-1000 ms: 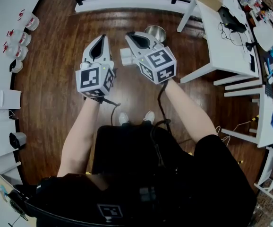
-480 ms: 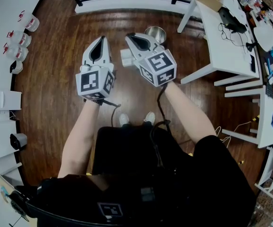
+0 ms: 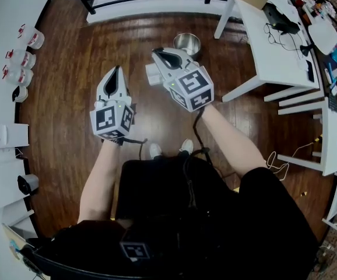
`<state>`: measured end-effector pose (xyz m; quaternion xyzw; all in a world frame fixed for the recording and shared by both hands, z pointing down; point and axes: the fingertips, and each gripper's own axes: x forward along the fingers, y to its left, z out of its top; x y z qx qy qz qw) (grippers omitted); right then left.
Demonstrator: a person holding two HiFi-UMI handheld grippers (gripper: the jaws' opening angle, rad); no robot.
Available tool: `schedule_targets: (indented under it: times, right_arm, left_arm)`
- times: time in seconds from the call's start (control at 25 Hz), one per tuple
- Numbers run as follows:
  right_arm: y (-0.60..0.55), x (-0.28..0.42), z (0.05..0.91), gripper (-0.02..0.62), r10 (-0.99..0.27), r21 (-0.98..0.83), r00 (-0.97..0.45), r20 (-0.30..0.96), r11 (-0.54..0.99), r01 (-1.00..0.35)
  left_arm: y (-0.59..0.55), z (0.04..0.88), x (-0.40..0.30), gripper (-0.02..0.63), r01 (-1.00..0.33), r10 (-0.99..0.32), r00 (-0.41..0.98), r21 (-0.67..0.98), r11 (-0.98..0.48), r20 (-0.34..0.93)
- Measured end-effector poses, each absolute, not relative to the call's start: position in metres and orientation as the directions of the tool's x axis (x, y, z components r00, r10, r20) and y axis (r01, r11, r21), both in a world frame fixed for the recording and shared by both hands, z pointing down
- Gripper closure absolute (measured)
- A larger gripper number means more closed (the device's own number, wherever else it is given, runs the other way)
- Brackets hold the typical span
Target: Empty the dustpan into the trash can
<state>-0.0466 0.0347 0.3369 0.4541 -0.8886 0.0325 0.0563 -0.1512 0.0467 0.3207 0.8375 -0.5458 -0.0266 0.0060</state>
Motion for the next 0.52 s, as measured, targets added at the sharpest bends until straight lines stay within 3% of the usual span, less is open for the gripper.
schedule_targets:
  times: [0.52]
  right_arm:
    - [0.0362,-0.0366,0.3363,0.591,-0.806,-0.018,-0.579,0.126,0.581,-0.813]
  left_arm:
    - [0.0511,0.3286,-0.1452,0.601,-0.917,-0.918,0.396,0.044,-0.396,-0.016]
